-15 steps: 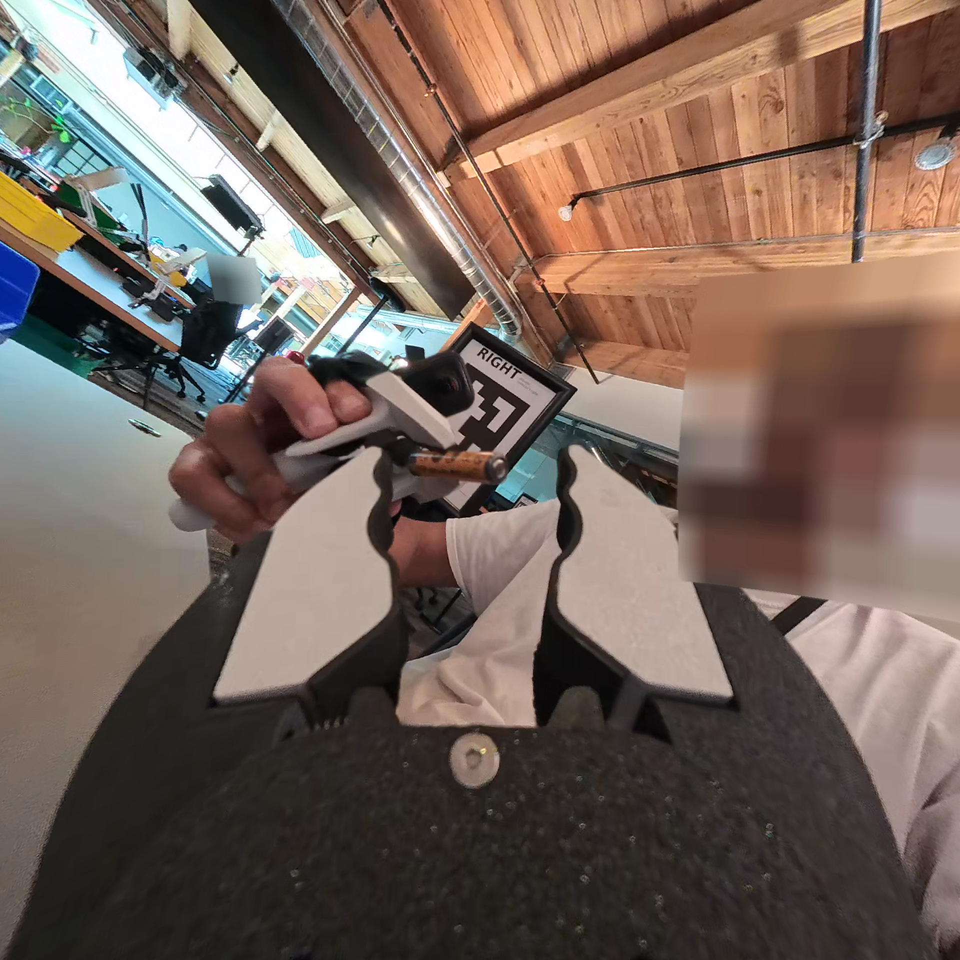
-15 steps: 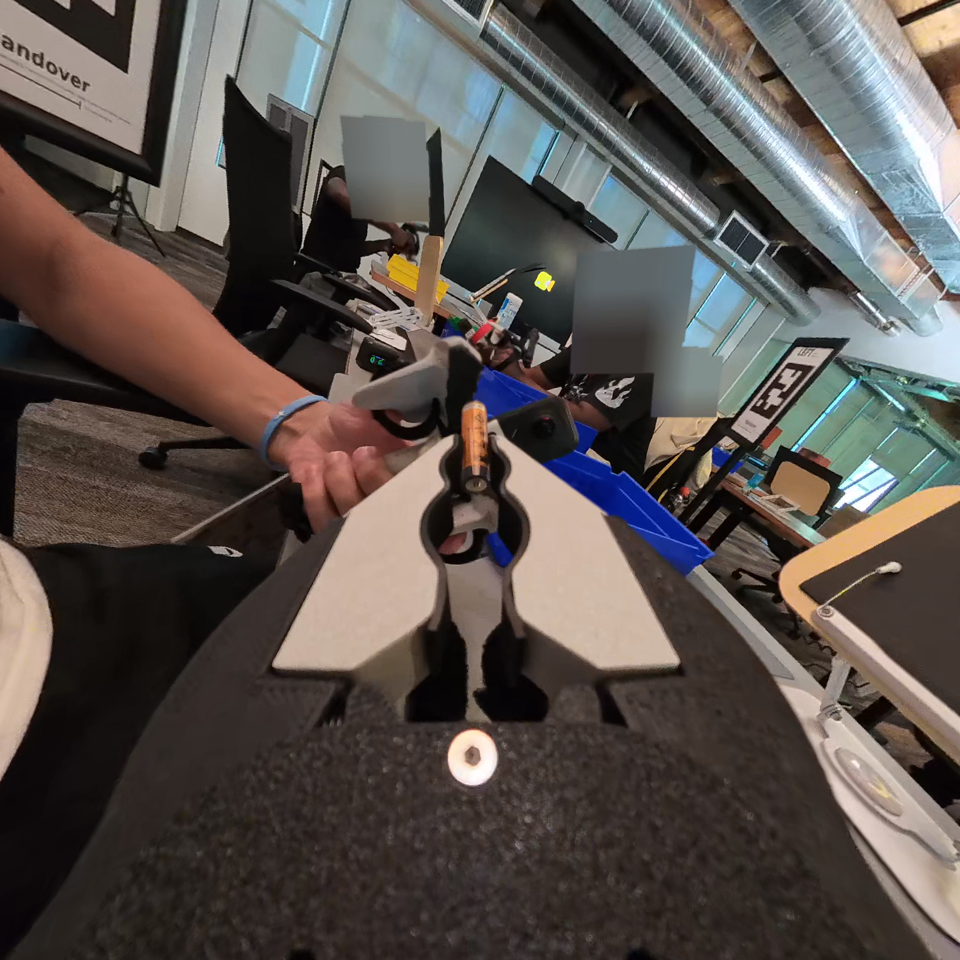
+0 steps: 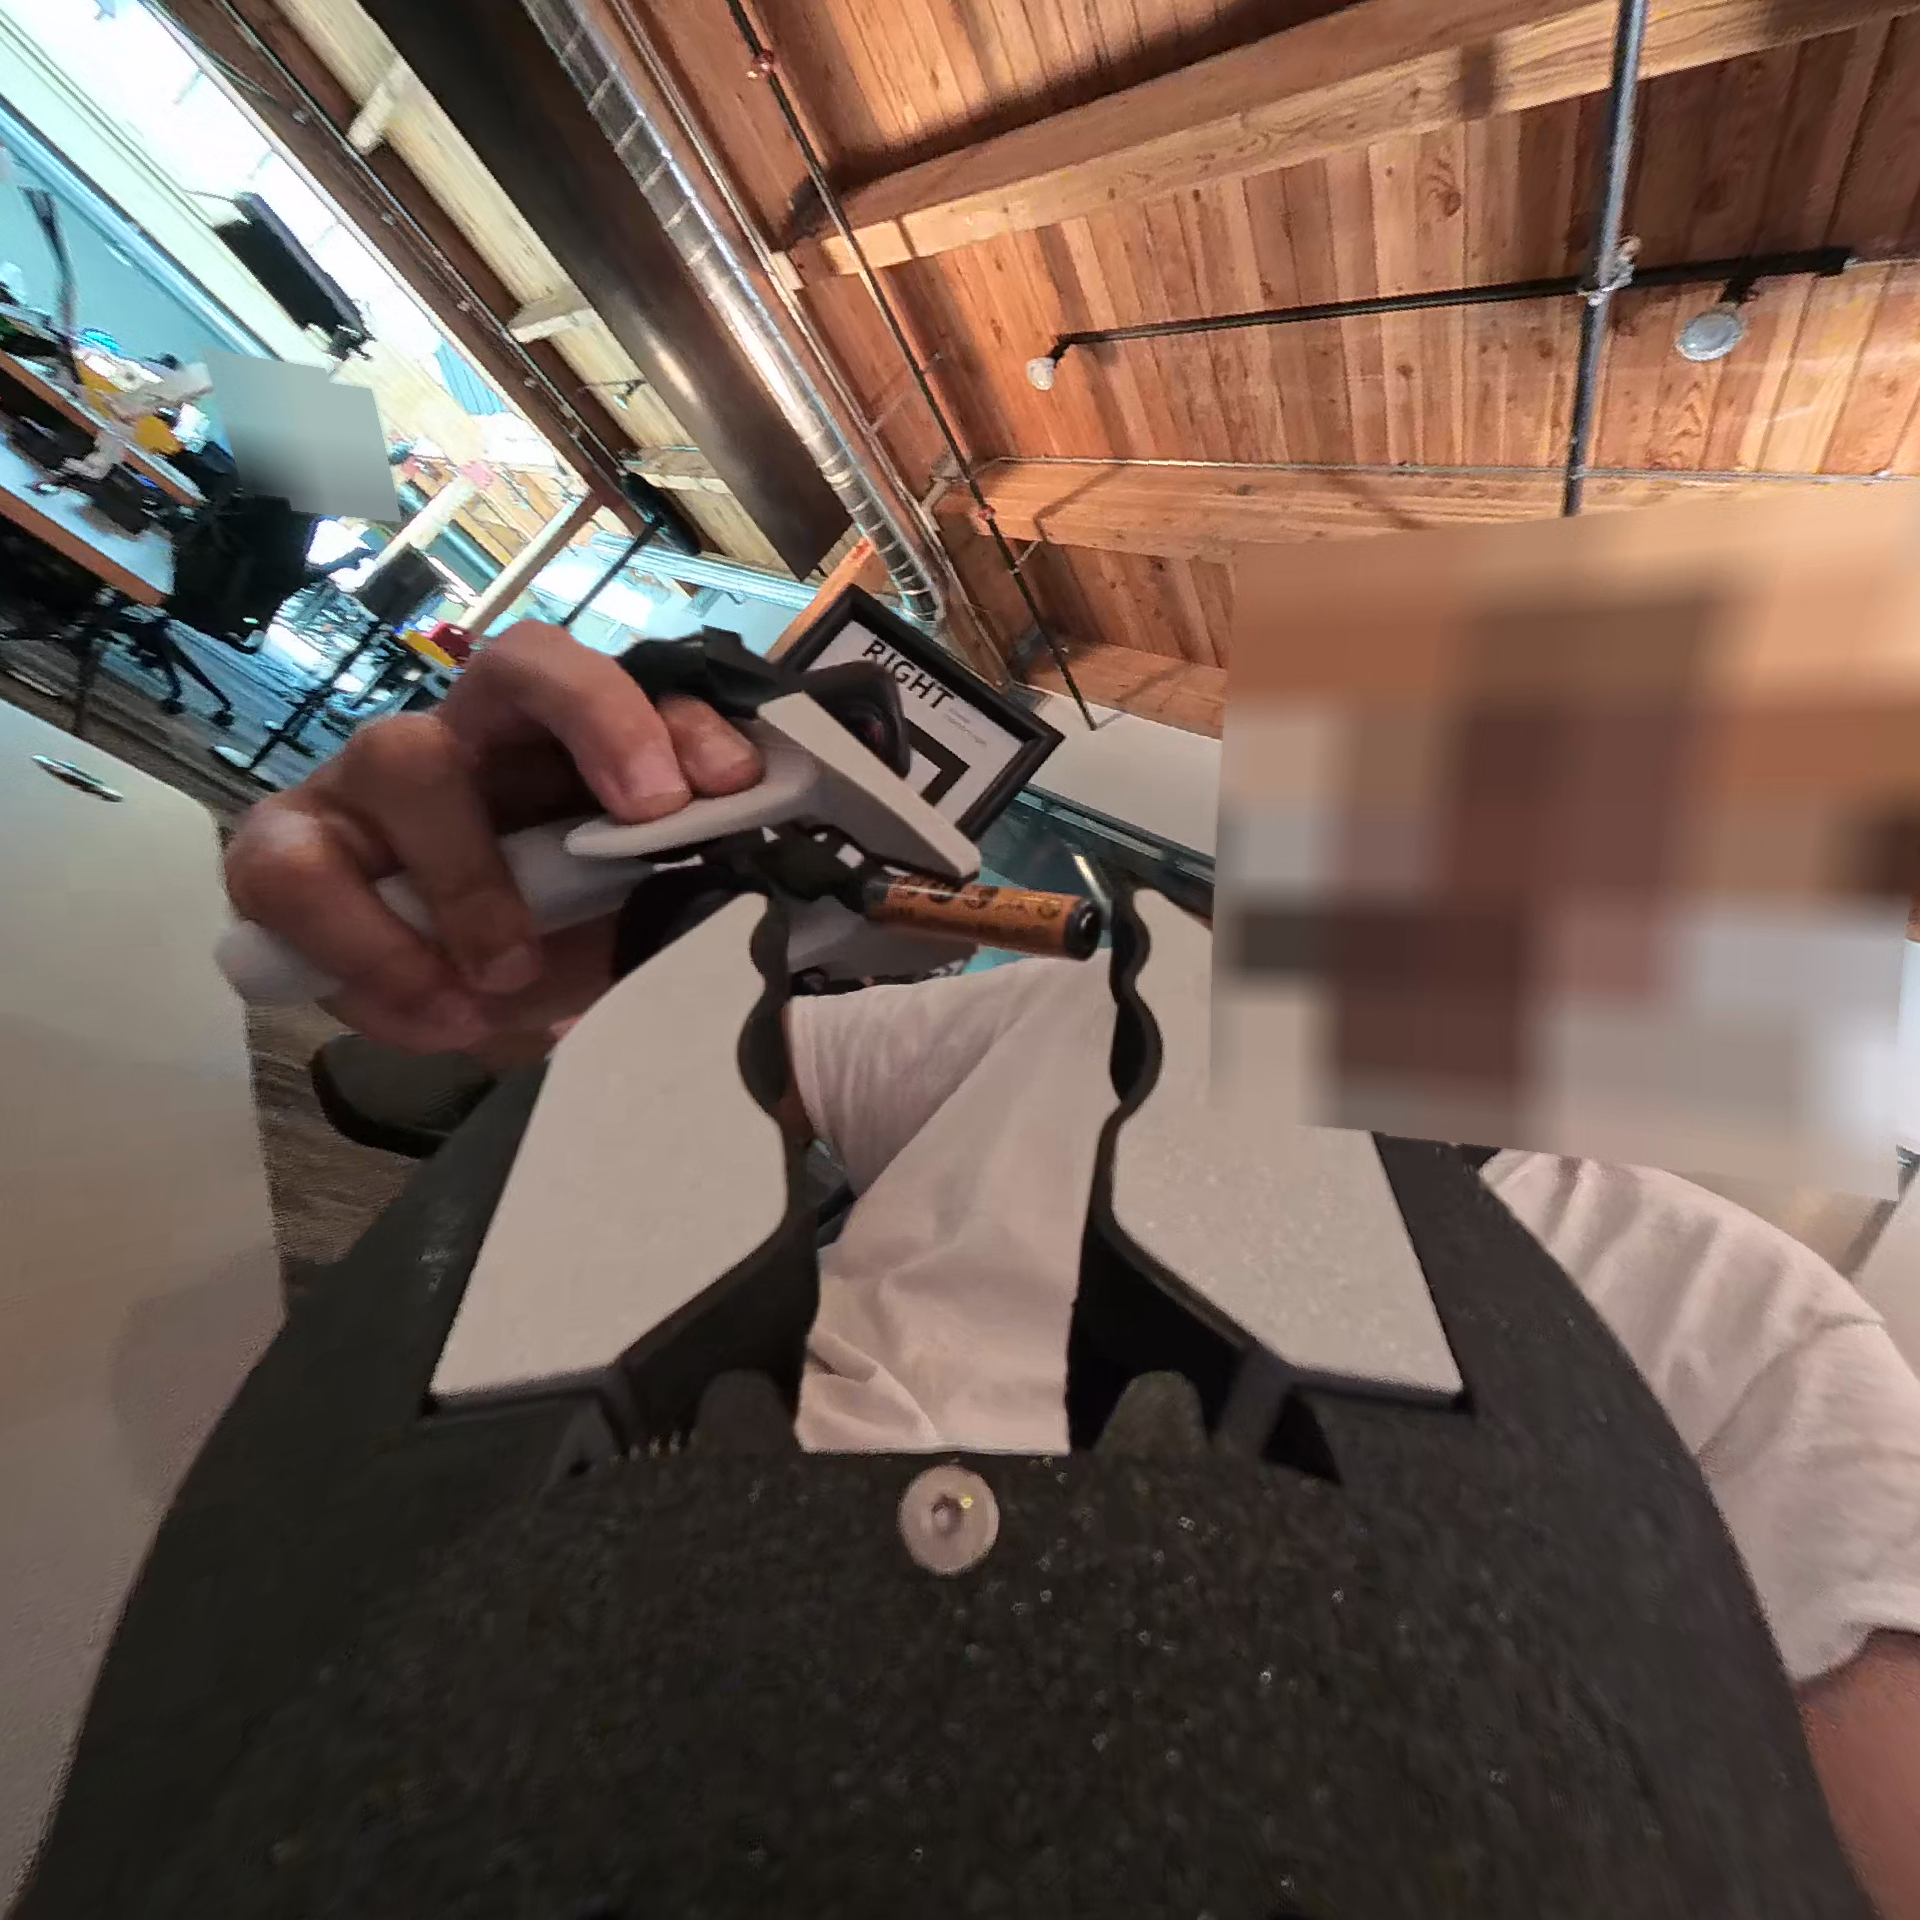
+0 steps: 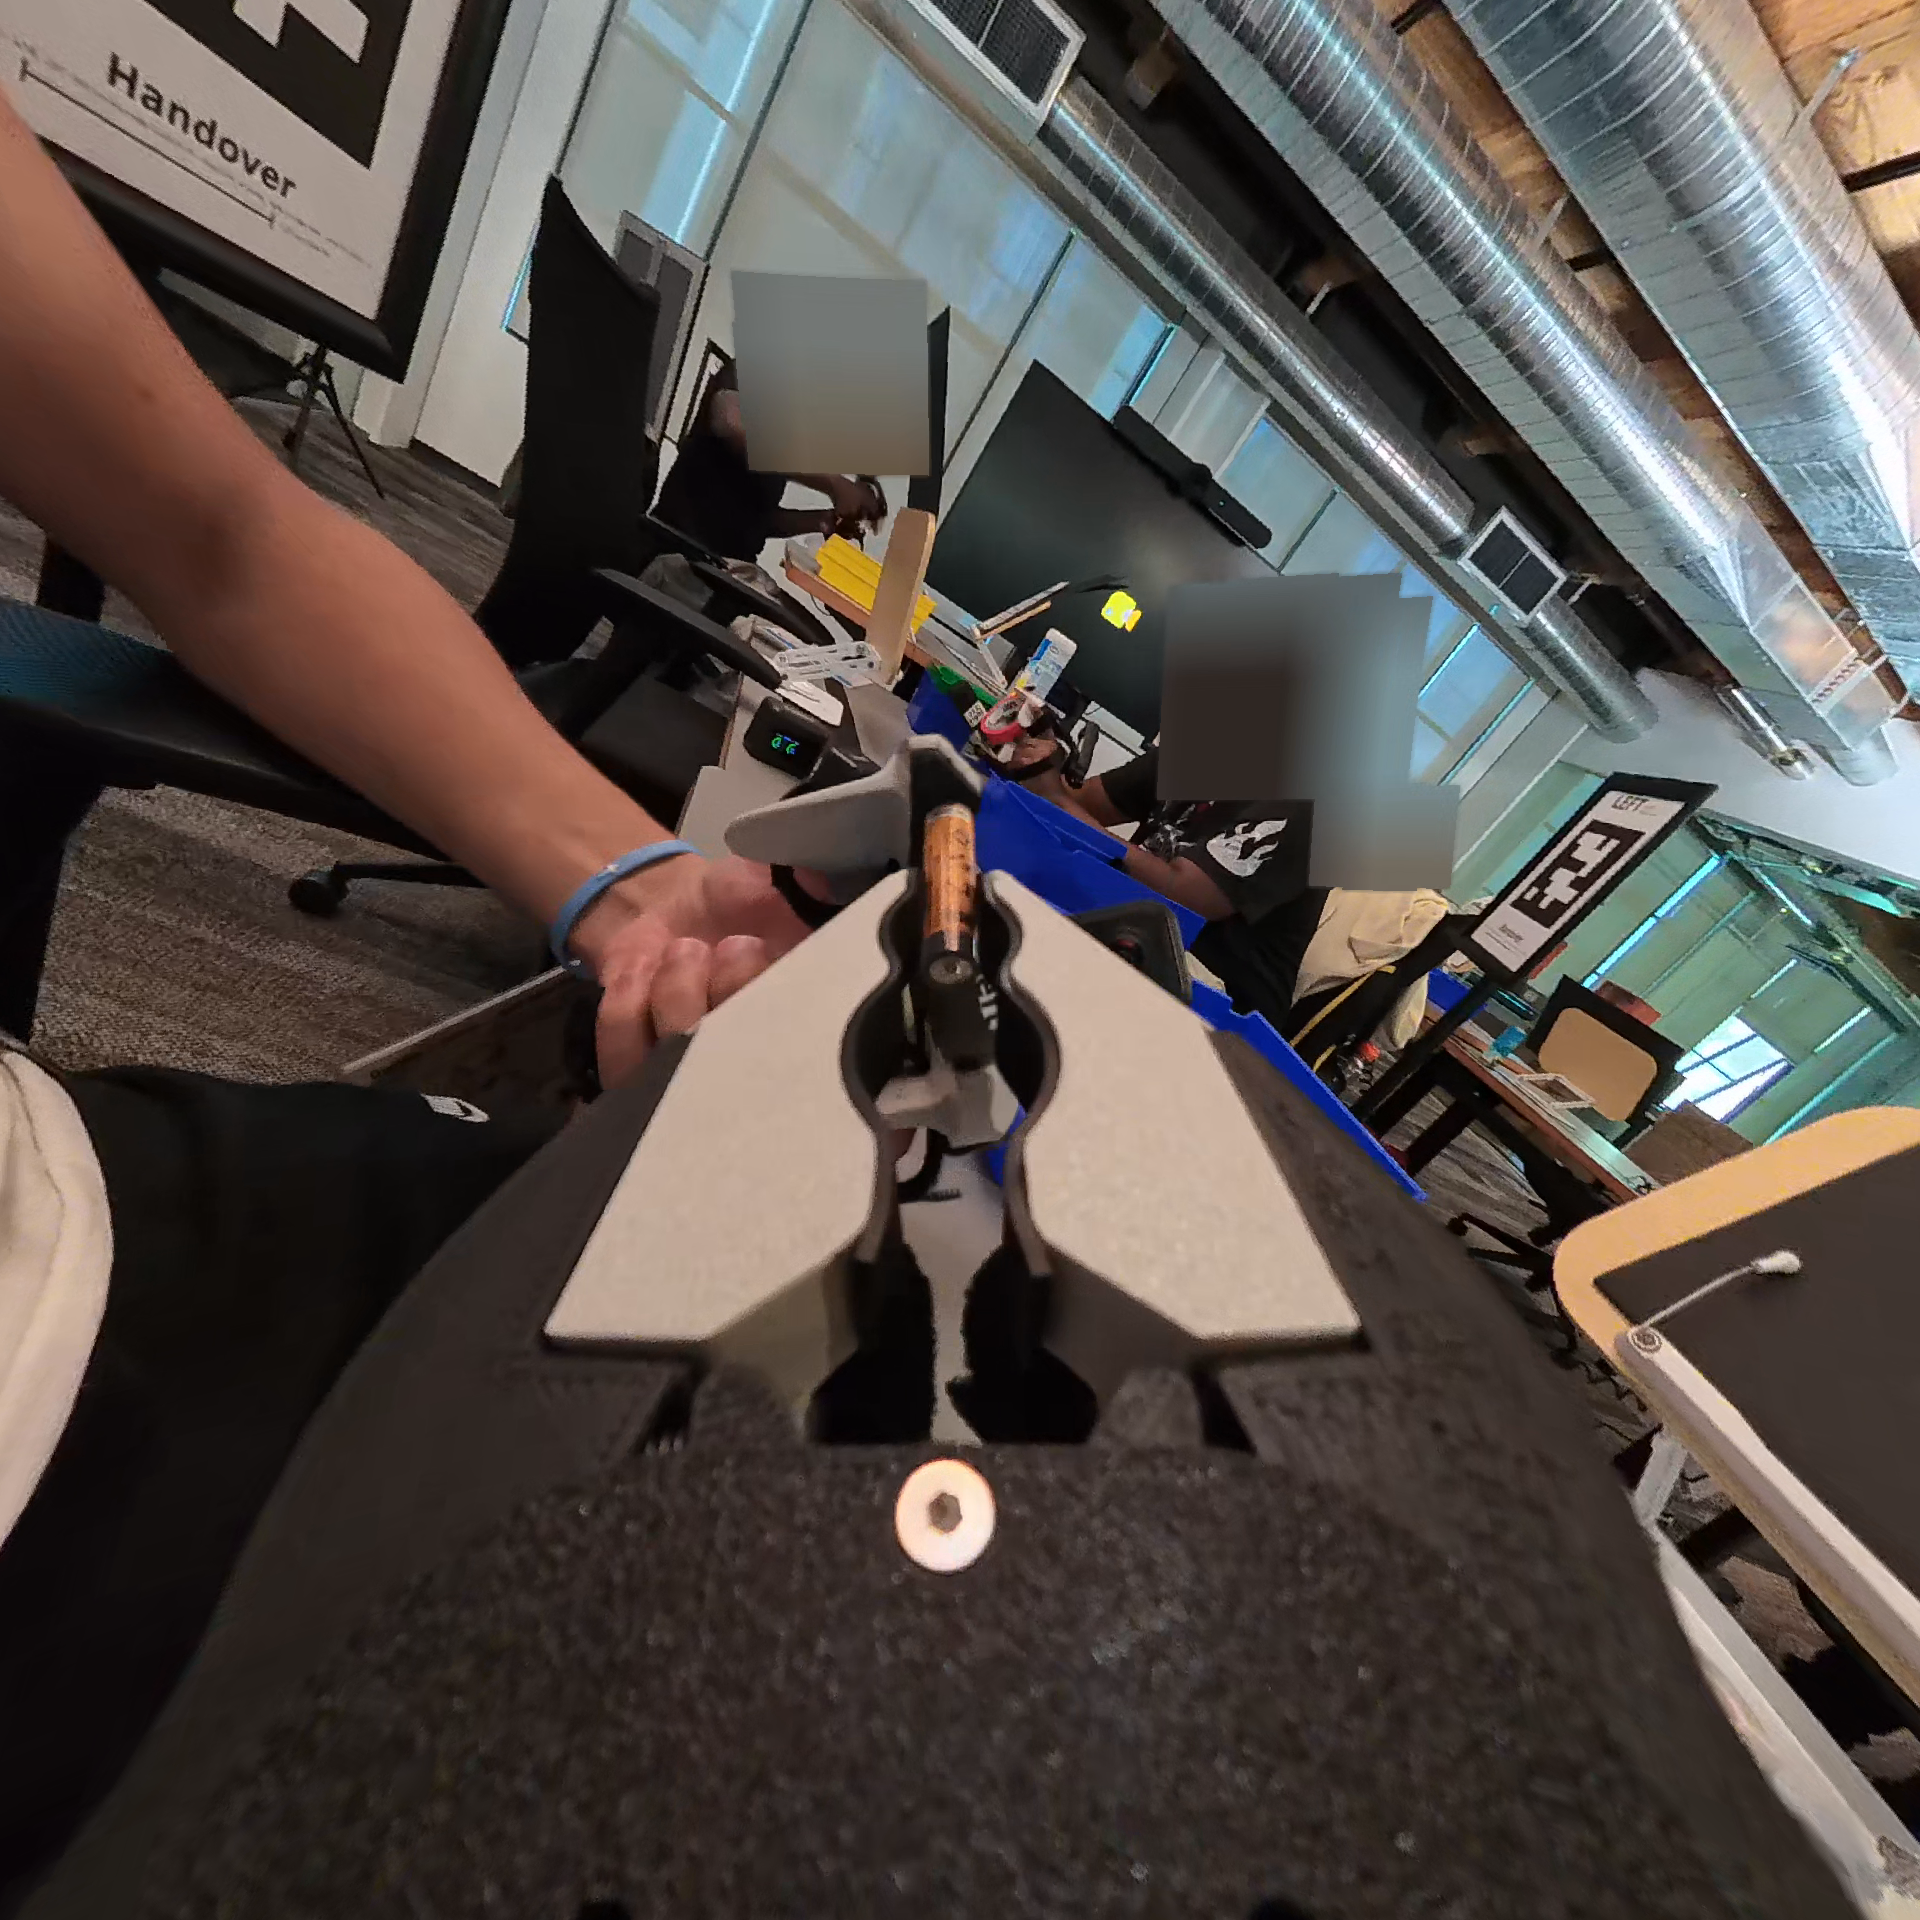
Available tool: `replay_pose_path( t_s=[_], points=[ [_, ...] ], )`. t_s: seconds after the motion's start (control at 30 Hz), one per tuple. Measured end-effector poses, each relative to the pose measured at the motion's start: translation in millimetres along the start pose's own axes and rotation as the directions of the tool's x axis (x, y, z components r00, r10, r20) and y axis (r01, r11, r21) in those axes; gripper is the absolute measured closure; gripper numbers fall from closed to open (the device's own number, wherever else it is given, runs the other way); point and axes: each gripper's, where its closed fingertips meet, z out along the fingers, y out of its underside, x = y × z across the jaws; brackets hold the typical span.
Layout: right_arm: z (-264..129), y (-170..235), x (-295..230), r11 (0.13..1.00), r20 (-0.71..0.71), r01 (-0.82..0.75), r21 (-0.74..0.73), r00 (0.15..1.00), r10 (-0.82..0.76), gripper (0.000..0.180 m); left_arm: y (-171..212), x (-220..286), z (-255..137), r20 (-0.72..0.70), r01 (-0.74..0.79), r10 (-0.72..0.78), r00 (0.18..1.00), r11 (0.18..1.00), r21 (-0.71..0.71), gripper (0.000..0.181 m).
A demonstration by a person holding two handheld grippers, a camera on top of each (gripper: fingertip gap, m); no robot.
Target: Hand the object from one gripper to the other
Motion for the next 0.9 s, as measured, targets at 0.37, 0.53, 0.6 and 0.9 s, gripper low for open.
replay_pose_path(
  t_s=[0.37,0.53,0.6,0.9],
  points=[
    [-1,13,5,0.999,-0.042,-0.029,-0.039,0.999,0.027,0.170,-8,-3,0,0.016,-0.036,0.035,0.999,0.999,0.033,0.138],
    [-5,40,17,0.979,-0.112,-0.146,-0.145,0.985,0.130,0.158,-26,-31,-30,0.216,-0.127,0.111,0.970,0.990,0.062,0.171],
    [-6,54,20,0.963,-0.134,-0.163,-0.216,0.982,0.136,0.156,-35,-38,-43,0.271,-0.148,0.117,0.955,0.984,0.100,0.171],
    [-10,129,8,0.803,-0.187,-0.346,-0.485,0.938,0.291,0.142,-58,-69,-74,0.525,-0.259,0.175,0.833,0.962,0.090,0.181]
  ],
)
